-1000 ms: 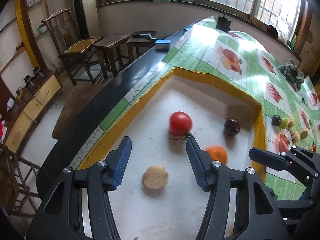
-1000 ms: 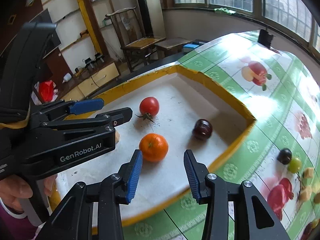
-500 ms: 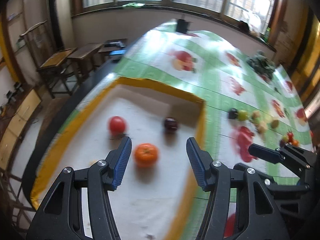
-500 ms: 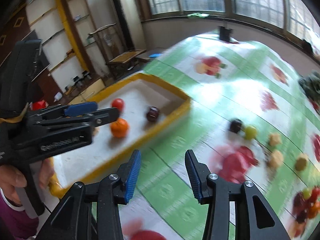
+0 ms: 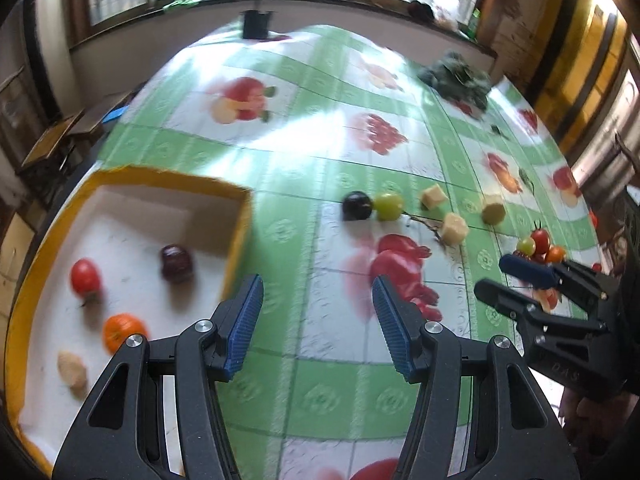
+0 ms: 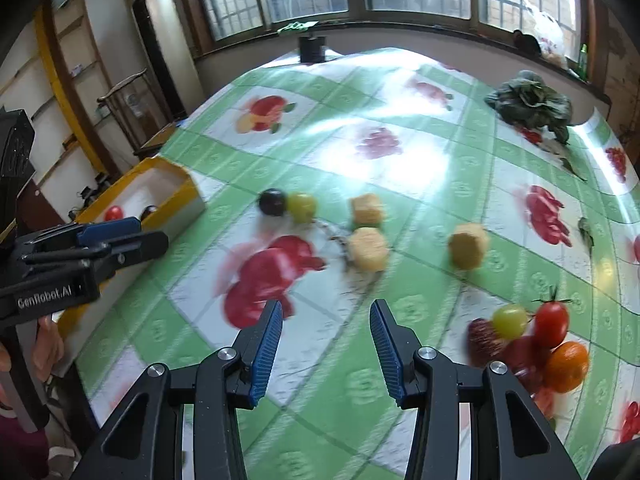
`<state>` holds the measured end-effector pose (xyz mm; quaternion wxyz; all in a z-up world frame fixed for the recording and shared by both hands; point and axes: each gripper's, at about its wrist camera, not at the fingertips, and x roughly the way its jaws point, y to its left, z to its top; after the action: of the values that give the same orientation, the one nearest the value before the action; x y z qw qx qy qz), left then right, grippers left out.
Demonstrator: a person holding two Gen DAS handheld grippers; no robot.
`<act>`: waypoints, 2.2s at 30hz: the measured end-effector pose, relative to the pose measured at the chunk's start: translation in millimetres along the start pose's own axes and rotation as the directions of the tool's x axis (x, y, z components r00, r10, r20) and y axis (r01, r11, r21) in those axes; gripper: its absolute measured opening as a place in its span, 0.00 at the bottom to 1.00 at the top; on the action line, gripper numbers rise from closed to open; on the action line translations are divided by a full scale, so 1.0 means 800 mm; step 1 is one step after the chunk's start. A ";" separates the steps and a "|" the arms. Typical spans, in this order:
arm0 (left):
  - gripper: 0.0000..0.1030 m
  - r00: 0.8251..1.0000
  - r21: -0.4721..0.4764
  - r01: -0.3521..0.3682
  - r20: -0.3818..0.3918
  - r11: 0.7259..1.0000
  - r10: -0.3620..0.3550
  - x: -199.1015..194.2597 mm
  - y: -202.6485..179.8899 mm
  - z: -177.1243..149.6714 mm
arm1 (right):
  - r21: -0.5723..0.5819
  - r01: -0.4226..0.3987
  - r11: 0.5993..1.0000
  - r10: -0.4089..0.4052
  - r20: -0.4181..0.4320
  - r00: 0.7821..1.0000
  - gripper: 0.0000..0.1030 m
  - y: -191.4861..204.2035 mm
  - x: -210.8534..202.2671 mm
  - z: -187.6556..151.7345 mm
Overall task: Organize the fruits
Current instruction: 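Withdraw both open tools from the tray back to the table fruits, then close the left tool on a black plum while the right tool closes on a bread cube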
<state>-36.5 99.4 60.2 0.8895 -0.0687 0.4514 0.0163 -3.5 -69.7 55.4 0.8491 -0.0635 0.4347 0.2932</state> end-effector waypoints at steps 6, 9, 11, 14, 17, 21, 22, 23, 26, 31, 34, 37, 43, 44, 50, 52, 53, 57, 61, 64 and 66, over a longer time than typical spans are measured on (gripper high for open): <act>0.56 0.999 0.030 -0.017 -0.031 0.999 0.018 0.033 -0.021 0.024 | -0.013 0.026 1.000 -0.026 0.004 1.000 0.43 -0.026 0.022 0.013; 0.56 0.998 0.036 -0.028 -0.046 0.999 0.030 0.049 -0.026 0.033 | -0.026 0.014 1.000 -0.015 -0.007 1.000 0.43 -0.032 0.037 0.024; 0.56 0.998 0.038 -0.034 -0.053 0.999 0.036 0.055 -0.026 0.036 | -0.043 0.008 0.999 -0.009 -0.013 1.000 0.43 -0.033 0.046 0.031; 0.56 0.997 0.042 -0.038 -0.062 0.998 0.040 0.063 -0.028 0.041 | -0.049 0.002 0.999 -0.003 -0.029 1.000 0.41 -0.037 0.060 0.039; 0.56 0.996 0.040 -0.040 -0.073 0.998 0.042 0.070 -0.029 0.046 | -0.075 -0.014 0.997 0.011 -0.041 0.999 0.32 -0.038 0.072 0.043; 0.56 0.996 0.058 -0.033 -0.078 0.998 0.038 0.076 -0.034 0.050 | -0.076 -0.012 0.997 0.008 -0.058 0.998 0.25 -0.045 0.068 0.043; 0.56 0.996 0.067 -0.026 -0.078 0.997 0.031 0.077 -0.037 0.051 | -0.079 -0.004 0.997 -0.001 -0.059 0.998 0.25 -0.047 0.066 0.041; 0.56 0.996 0.073 -0.020 -0.081 0.997 0.025 0.079 -0.038 0.053 | -0.077 0.002 0.997 -0.006 -0.061 0.998 0.25 -0.051 0.063 0.038; 0.56 0.996 0.082 -0.011 -0.085 0.997 0.018 0.088 -0.041 0.059 | -0.075 0.012 0.997 -0.017 -0.065 0.998 0.25 -0.059 0.056 0.033; 0.56 0.998 0.105 0.001 -0.066 0.994 0.006 0.099 -0.043 0.068 | -0.067 0.002 0.998 -0.007 -0.068 0.998 0.25 -0.067 0.053 0.029; 0.56 0.999 0.150 -0.003 -0.044 0.989 0.009 0.098 -0.048 0.069 | -0.069 -0.001 0.998 -0.004 -0.068 0.998 0.25 -0.068 0.054 0.030; 0.56 0.999 0.173 0.002 -0.051 0.985 0.007 0.098 -0.046 0.068 | -0.067 -0.006 0.998 0.002 -0.069 0.998 0.25 -0.068 0.054 0.029; 0.56 0.997 0.225 0.018 -0.078 0.974 -0.001 0.096 -0.039 0.062 | -0.072 -0.010 0.997 0.005 -0.072 0.997 0.25 -0.069 0.054 0.029; 0.56 0.997 0.230 0.015 -0.078 0.973 0.003 0.096 -0.038 0.061 | -0.072 -0.011 0.997 0.006 -0.073 0.997 0.25 -0.069 0.054 0.029; 0.56 0.995 0.291 -0.003 -0.093 0.957 0.031 0.109 -0.036 0.060 | -0.076 -0.010 0.997 0.004 -0.074 0.997 0.25 -0.068 0.054 0.029; 0.56 0.995 0.275 0.013 -0.100 0.961 0.015 0.116 -0.033 0.066 | -0.076 -0.011 0.997 0.005 -0.075 0.997 0.25 -0.068 0.055 0.029; 0.56 0.995 0.276 0.019 -0.097 0.961 0.008 0.117 -0.034 0.067 | -0.076 -0.011 0.997 0.005 -0.075 0.997 0.25 -0.068 0.055 0.029; 0.43 0.997 0.302 0.036 -0.082 0.952 -0.012 0.119 -0.042 0.067 | -0.077 -0.010 0.997 0.005 -0.075 0.997 0.25 -0.068 0.055 0.029; 0.25 0.996 0.316 0.053 -0.078 0.947 -0.029 0.115 -0.050 0.062 | -0.089 0.000 0.996 -0.006 -0.075 0.997 0.25 -0.066 0.055 0.029; 0.25 0.996 0.302 0.053 -0.080 0.952 -0.030 0.111 -0.049 0.058 | -0.084 0.006 0.996 -0.012 -0.067 0.998 0.25 -0.066 0.054 0.030; 0.25 0.997 0.282 0.046 -0.072 0.958 -0.027 0.106 -0.046 0.055 | -0.083 0.005 0.997 -0.010 -0.061 0.998 0.25 -0.064 0.051 0.030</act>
<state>52.6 66.2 21.6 0.8747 0.0506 0.4773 -0.0671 59.5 -84.9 31.2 0.8330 -0.1090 0.4480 0.3057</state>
